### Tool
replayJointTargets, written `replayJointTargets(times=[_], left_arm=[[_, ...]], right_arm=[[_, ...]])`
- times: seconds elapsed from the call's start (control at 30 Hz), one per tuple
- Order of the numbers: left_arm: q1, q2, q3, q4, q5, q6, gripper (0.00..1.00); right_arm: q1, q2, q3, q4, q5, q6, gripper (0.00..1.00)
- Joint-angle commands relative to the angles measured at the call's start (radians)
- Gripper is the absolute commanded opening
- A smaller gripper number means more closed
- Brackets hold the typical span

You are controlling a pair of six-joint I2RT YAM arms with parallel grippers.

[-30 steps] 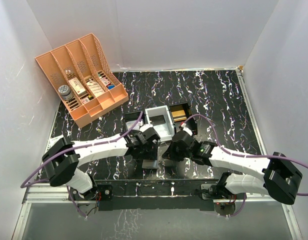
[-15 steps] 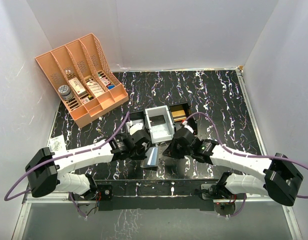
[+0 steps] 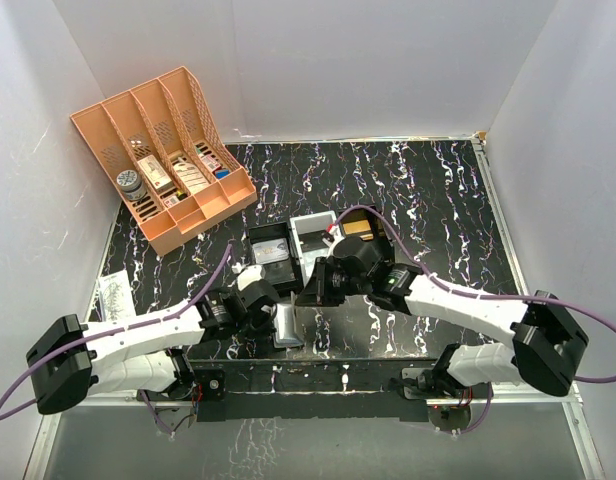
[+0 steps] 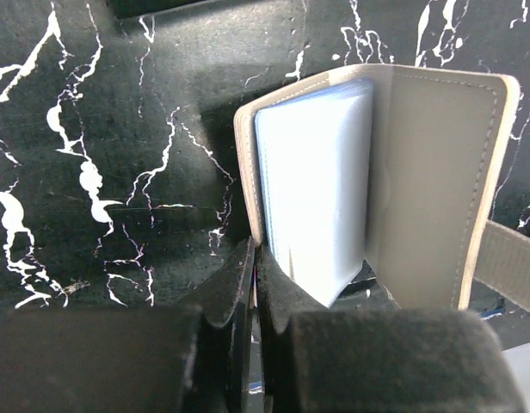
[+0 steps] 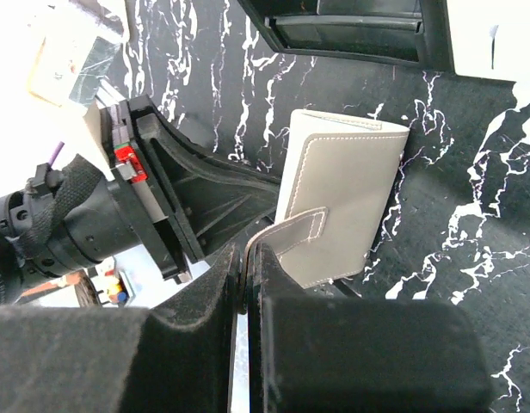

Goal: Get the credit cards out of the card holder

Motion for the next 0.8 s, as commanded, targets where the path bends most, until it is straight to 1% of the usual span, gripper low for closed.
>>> replayJointTargets(times=[0.0,0.07,0.13,0.2,0.3,0.4,0.43,0.53,0.63,0.77], left_arm=[[-0.004,-0.023,-0.005,-0.009,-0.003,-0.038,0.00],[-0.003,-0.017,-0.002,-0.023,-0.011,-0.046,0.00],[-0.003,-0.016,0.003,-0.045,-0.027,-0.053,0.00],[-0.003,-0.027,-0.001,-0.062,-0.036,-0.059,0.00],[-0.003,-0.051,-0.011,-0.056,-0.039,-0.055,0.00],[-0.004,-0.064,-0.011,-0.026,-0.027,-0.017,0.00],[-0.003,-0.062,-0.003,0.006,-0.010,0.026,0.00],[-0.003,-0.049,0.003,0.043,0.017,0.071,0.00],[-0.003,-0.019,0.014,0.050,0.024,0.083,0.00],[-0.003,0.004,0.030,0.042,0.023,0.089,0.00]], right_arm=[[-0.001,0.039,0.053,0.058,-0.038,-0.029,0.00],[-0.002,0.064,0.066,-0.008,-0.005,-0.053,0.00],[-0.005,0.057,0.078,-0.126,0.101,-0.080,0.00],[-0.038,0.028,0.061,-0.183,0.172,-0.093,0.00],[-0.123,-0.030,-0.041,-0.185,0.170,-0.098,0.00],[-0.187,-0.057,-0.145,-0.179,0.162,-0.096,0.00],[-0.208,-0.045,-0.195,-0.189,0.176,-0.100,0.00],[-0.211,0.004,-0.212,-0.185,0.151,-0.100,0.00],[-0.211,0.032,-0.193,-0.198,0.148,-0.101,0.05],[-0.210,0.040,-0.129,-0.295,0.242,-0.101,0.18]])
